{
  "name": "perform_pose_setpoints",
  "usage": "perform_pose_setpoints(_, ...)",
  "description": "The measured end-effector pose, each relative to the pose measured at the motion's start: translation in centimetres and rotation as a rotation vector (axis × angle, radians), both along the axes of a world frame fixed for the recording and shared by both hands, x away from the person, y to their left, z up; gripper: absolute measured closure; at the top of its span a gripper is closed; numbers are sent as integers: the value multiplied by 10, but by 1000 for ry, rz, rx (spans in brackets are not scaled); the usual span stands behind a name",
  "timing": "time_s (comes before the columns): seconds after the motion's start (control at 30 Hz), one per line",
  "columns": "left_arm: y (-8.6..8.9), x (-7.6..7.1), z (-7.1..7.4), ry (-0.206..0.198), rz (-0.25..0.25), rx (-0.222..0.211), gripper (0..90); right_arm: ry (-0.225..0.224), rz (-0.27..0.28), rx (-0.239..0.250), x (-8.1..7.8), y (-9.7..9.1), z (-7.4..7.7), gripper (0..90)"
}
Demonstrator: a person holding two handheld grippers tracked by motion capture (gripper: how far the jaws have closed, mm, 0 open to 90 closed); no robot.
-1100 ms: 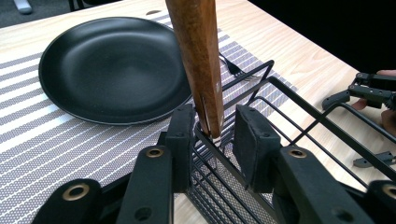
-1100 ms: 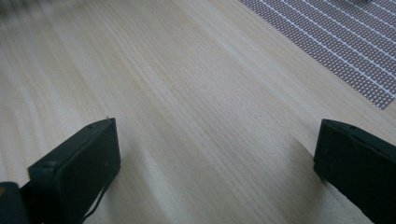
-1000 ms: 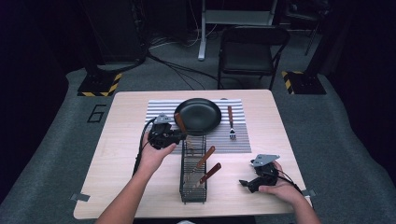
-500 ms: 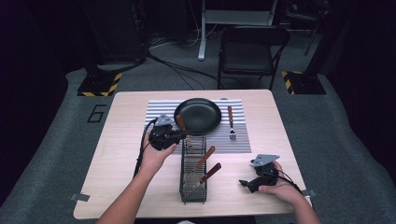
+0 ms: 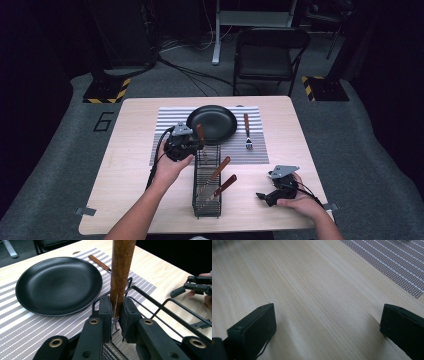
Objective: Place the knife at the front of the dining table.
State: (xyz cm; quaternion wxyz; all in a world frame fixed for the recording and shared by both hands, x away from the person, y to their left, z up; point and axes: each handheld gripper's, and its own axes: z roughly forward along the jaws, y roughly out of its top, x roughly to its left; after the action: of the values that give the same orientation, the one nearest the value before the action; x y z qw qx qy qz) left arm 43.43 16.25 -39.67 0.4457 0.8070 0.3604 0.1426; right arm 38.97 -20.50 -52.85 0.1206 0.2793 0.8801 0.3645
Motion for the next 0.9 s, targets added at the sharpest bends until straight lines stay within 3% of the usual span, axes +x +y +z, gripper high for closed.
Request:
perform_pose_setpoints(0.4, 6, -4, 23, -7, 5, -6, 803, 0, 0, 0, 0, 0, 0, 0)
perform_pose_setpoints(0.9, 17, -10, 64, -41, 7, -25, 803, 0, 0, 0, 0, 0, 0, 0)
